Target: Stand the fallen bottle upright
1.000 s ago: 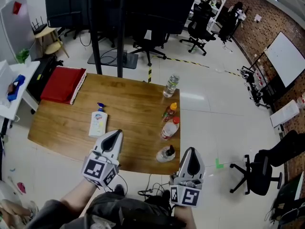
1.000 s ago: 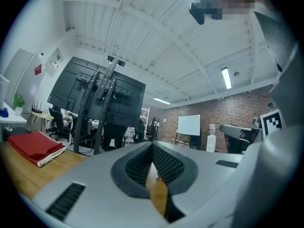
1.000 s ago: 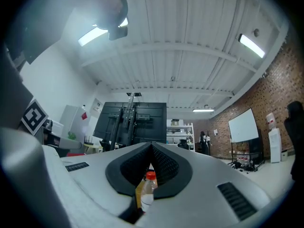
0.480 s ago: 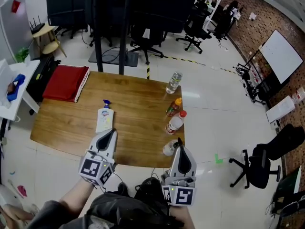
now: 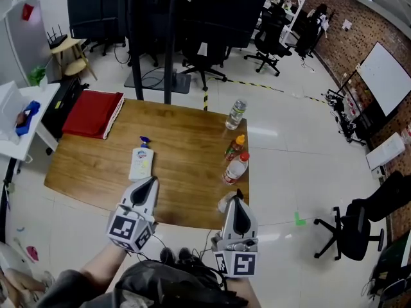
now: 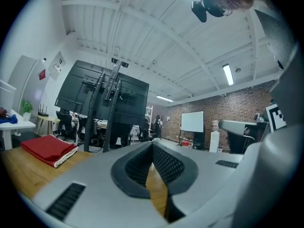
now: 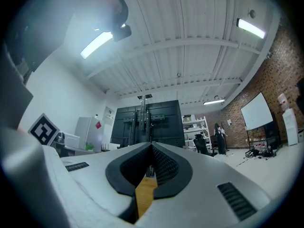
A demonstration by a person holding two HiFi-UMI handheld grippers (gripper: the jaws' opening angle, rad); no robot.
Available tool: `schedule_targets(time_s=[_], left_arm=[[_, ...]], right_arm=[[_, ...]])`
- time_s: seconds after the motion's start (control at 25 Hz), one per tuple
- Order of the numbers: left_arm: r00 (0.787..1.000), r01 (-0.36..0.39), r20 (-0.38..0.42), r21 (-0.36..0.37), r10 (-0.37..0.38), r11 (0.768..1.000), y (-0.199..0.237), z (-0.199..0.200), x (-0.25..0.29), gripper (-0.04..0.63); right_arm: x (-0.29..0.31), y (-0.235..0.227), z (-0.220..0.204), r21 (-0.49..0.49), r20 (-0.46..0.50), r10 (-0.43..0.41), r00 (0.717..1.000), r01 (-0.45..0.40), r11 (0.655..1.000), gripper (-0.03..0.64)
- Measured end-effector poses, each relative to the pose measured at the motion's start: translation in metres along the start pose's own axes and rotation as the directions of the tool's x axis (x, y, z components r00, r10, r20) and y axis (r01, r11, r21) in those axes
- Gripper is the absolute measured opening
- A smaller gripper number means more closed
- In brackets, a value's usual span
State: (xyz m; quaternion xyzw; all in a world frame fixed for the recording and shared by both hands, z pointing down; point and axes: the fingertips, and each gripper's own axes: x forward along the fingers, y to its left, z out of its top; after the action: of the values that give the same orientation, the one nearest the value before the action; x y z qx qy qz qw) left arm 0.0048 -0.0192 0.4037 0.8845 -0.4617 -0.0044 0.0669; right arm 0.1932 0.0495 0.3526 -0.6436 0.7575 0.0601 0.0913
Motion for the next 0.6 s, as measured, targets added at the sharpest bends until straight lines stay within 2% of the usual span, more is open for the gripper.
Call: schedule_targets(time_s=[0.36,0.52,0.6], left_arm=[[0.999,-0.029,-0.017,0.040,0.029,0.999,-0.068,-0.002,0.054,0.029],[1.000,-0.002,0.007,0.116,0.001,0.993,-0.091,0.008,0.060,0.029],[1.000,-0.011,0.006,0.107,0.011,0.994,-0.089,0.008,0.058,0.029]], right_arm=[[-0.012,-0.076,-0.003,0.085,-0.022,0.033,0.999,-0.031,0.996,0.025],[-0.005,-0.081,-0.005,0.091,-0.017,0.087,0.996,-0.085,0.992,0.025],[0.001,-0.075,-0.006,0.128,-0.016,0.116,0.993,-0.113,0.985,0.025]])
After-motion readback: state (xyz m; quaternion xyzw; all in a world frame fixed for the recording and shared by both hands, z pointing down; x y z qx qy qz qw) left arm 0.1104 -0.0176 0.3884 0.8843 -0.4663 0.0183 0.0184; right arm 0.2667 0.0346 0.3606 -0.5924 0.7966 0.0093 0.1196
